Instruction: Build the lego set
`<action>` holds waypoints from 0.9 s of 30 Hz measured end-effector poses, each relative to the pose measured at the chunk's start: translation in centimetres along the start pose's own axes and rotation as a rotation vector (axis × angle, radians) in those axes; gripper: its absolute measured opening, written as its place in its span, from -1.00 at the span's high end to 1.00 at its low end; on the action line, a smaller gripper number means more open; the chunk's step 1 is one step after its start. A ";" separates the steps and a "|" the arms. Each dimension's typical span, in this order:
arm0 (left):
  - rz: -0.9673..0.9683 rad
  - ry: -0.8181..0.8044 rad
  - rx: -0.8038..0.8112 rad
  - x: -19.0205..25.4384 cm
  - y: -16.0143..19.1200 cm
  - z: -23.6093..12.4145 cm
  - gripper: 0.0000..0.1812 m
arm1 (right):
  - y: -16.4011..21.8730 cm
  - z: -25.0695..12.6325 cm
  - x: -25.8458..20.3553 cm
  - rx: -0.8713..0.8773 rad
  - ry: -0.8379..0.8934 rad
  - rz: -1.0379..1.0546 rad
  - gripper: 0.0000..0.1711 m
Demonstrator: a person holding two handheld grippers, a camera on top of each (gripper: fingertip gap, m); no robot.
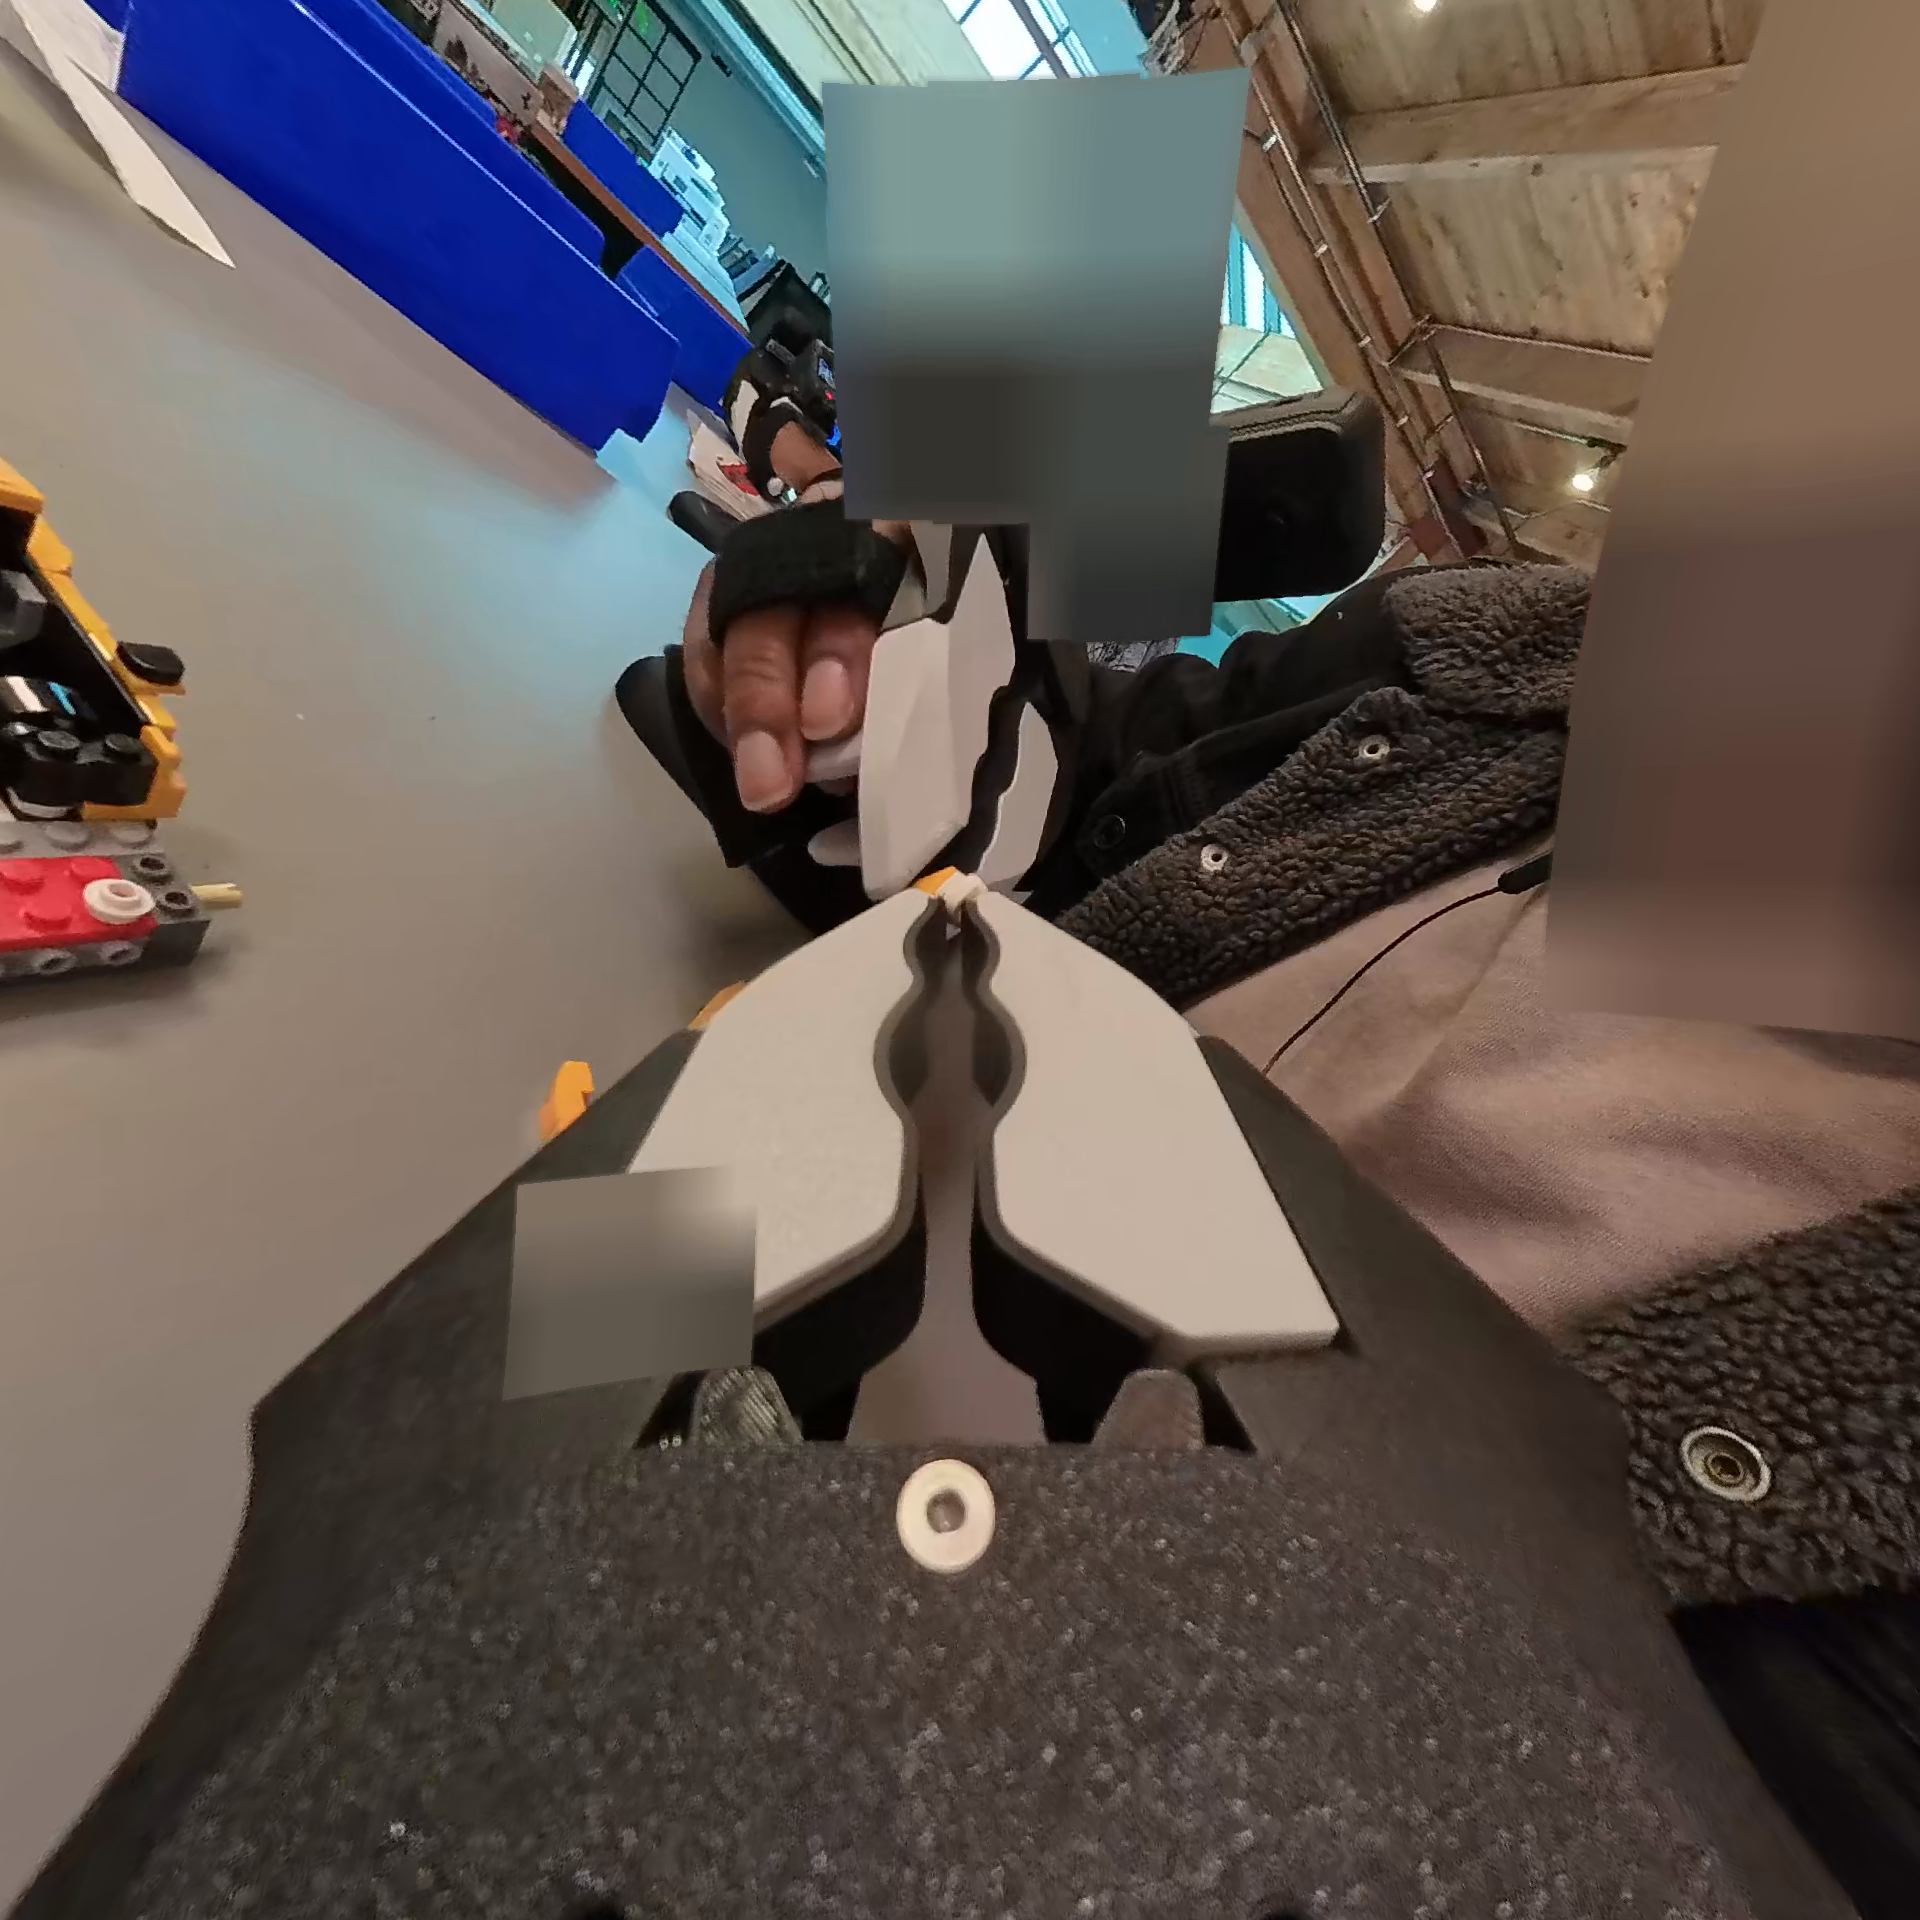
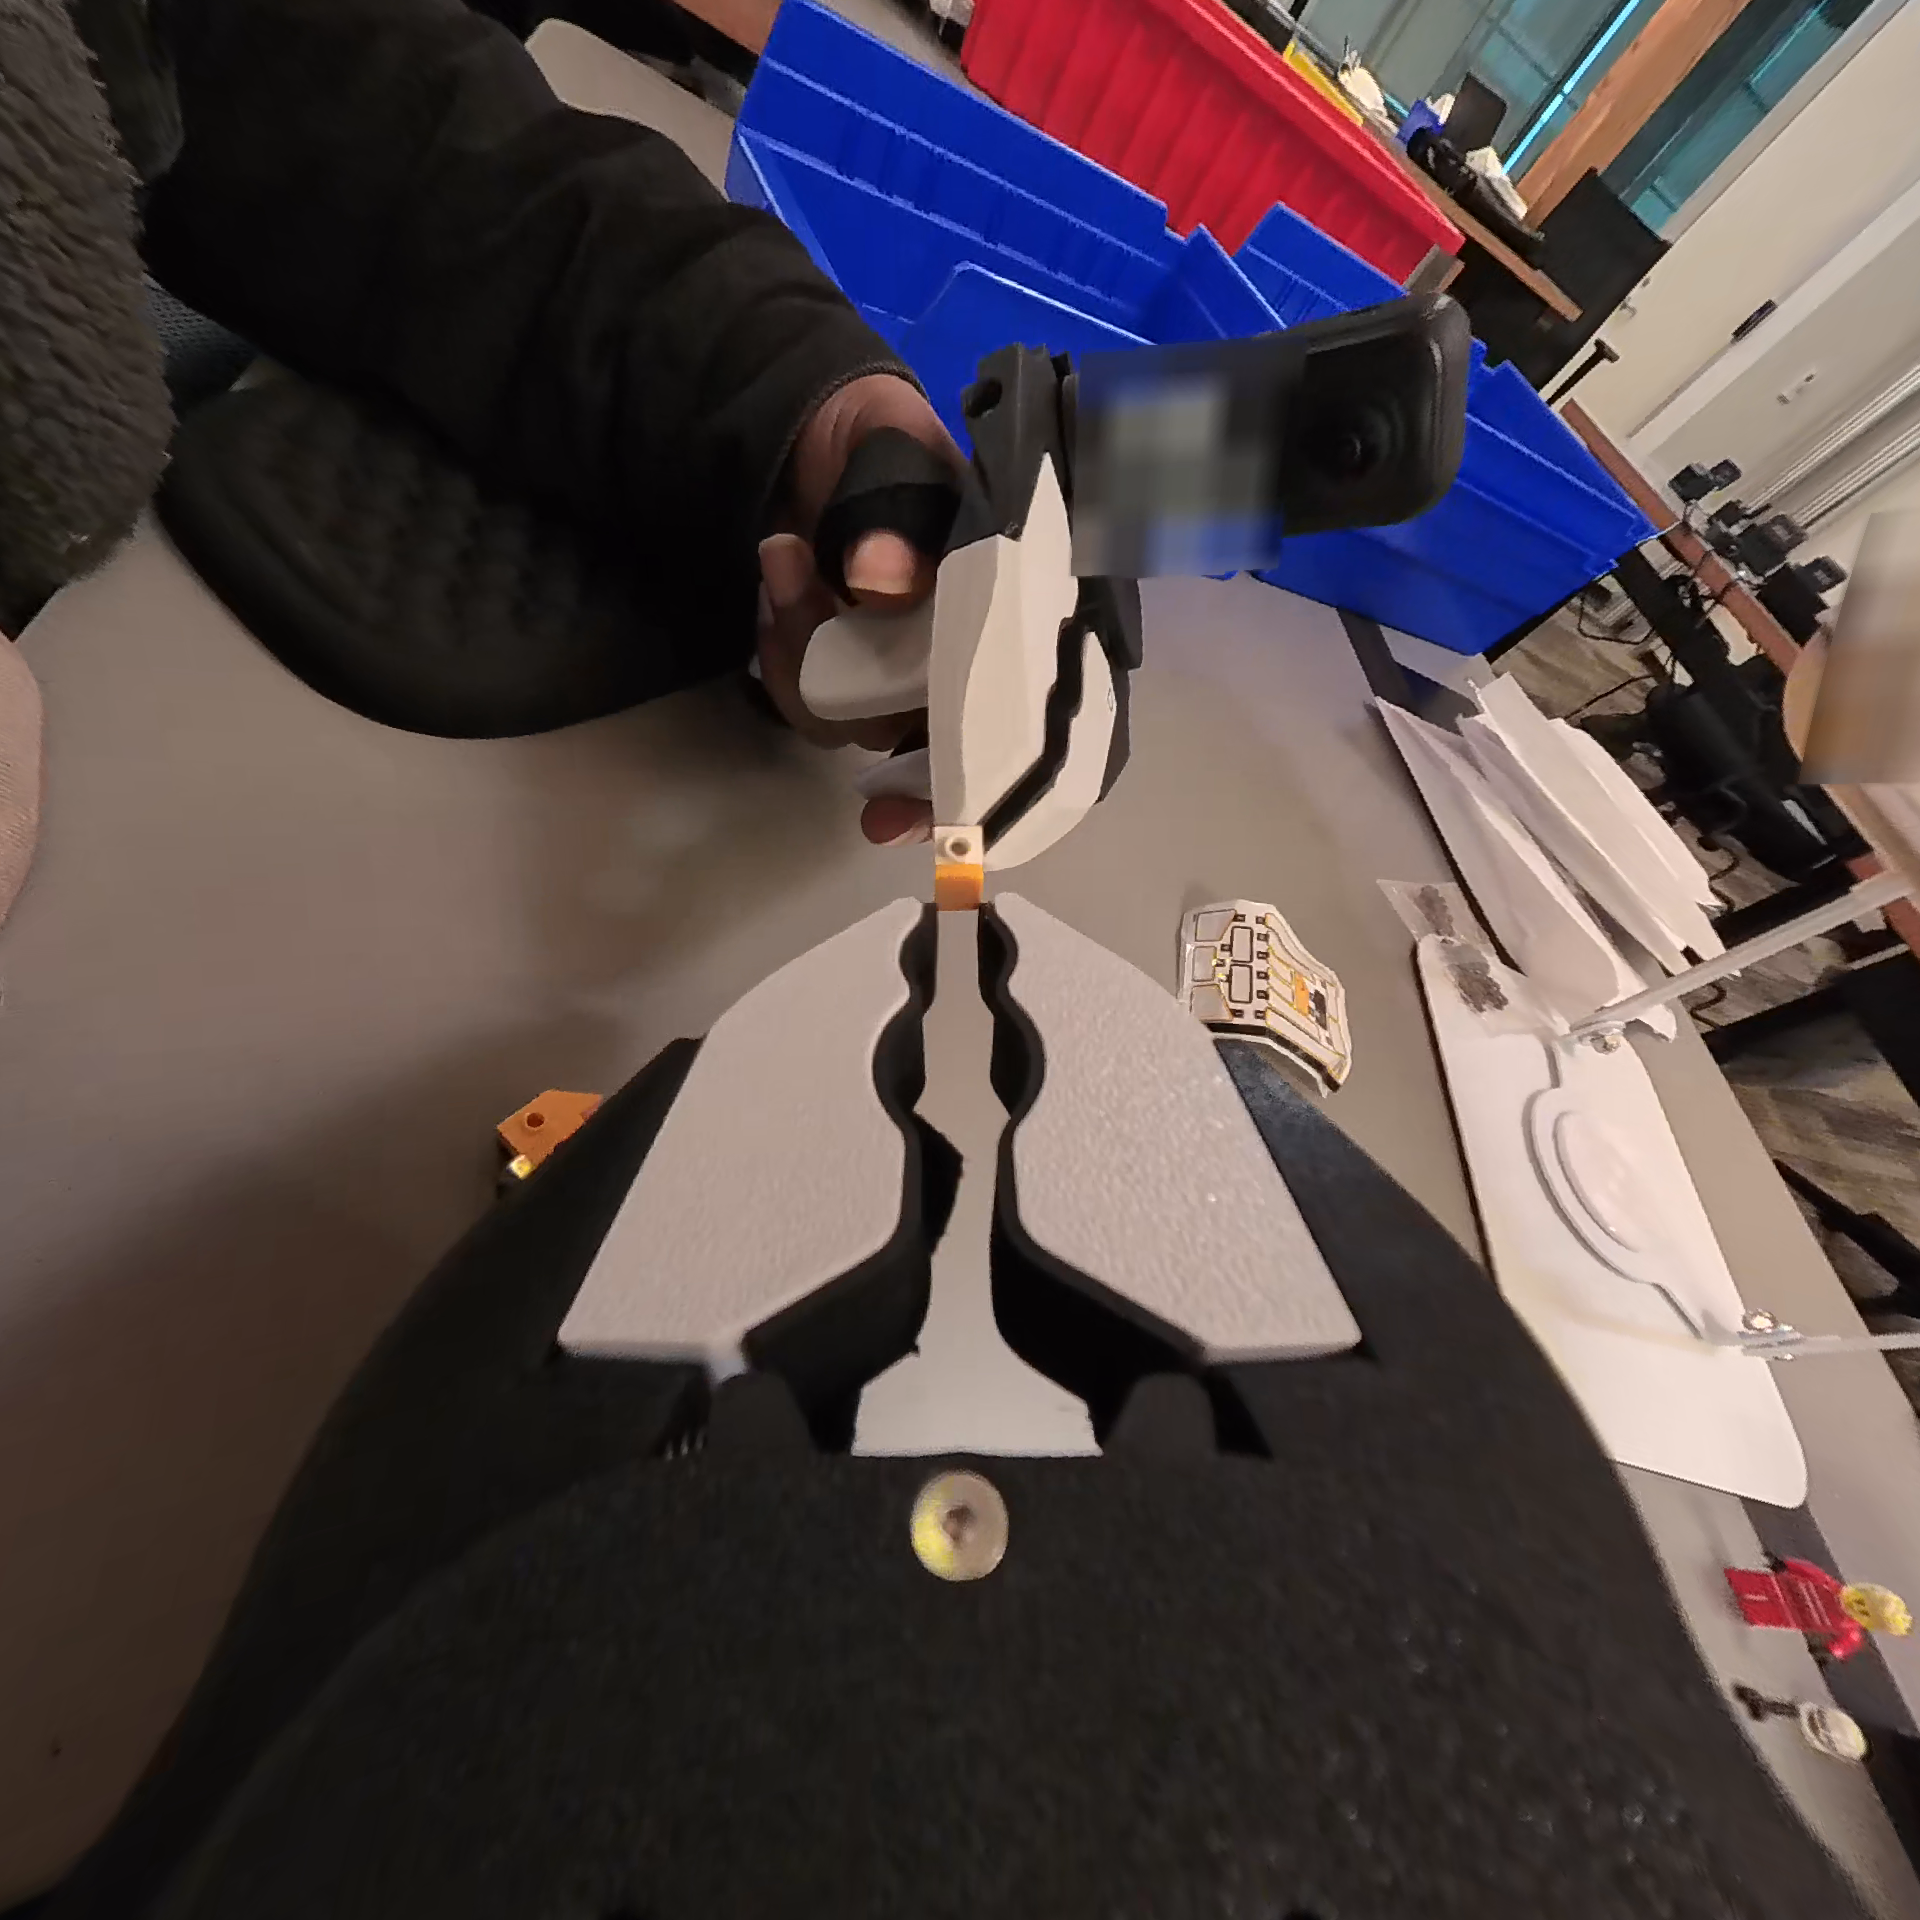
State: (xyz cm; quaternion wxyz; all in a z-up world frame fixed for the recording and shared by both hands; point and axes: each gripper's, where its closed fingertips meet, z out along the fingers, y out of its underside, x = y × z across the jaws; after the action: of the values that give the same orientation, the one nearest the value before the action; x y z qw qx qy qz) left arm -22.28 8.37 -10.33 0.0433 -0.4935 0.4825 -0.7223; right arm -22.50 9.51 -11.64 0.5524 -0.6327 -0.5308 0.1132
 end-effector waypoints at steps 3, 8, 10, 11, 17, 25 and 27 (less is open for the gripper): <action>0.012 -0.018 -0.004 -0.2 0.0 0.0 0.98 | 0.2 -0.1 0.0 -0.018 -0.012 0.020 0.92; 0.144 -0.137 -0.059 -1.1 0.4 0.1 0.95 | 1.0 -0.3 0.1 -0.086 -0.048 0.087 1.00; 0.233 -0.194 -0.105 -1.4 0.8 0.2 0.95 | 1.3 -0.4 -0.4 -0.113 -0.099 0.137 1.00; 0.252 -0.217 -0.123 -1.6 1.0 0.3 0.94 | 1.6 -0.4 -0.3 -0.126 -0.093 0.138 1.00; 0.256 -0.245 -0.177 -2.1 1.9 0.6 0.95 | 2.2 -0.3 -0.3 -0.129 -0.106 0.200 1.00; 0.258 -0.286 -0.198 -2.8 2.2 0.4 1.00 | 2.4 0.0 0.0 -0.125 -0.102 0.245 1.00; 0.263 -0.303 -0.217 -3.1 2.4 0.5 1.00 | 2.6 0.3 -0.3 -0.133 -0.115 0.247 1.00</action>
State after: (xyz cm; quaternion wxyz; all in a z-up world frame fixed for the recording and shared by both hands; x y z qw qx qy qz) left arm -21.36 8.46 -14.18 0.1557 -0.5310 0.6053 -0.5722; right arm -21.40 9.88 -13.96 0.4599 -0.7208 -0.4861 0.1809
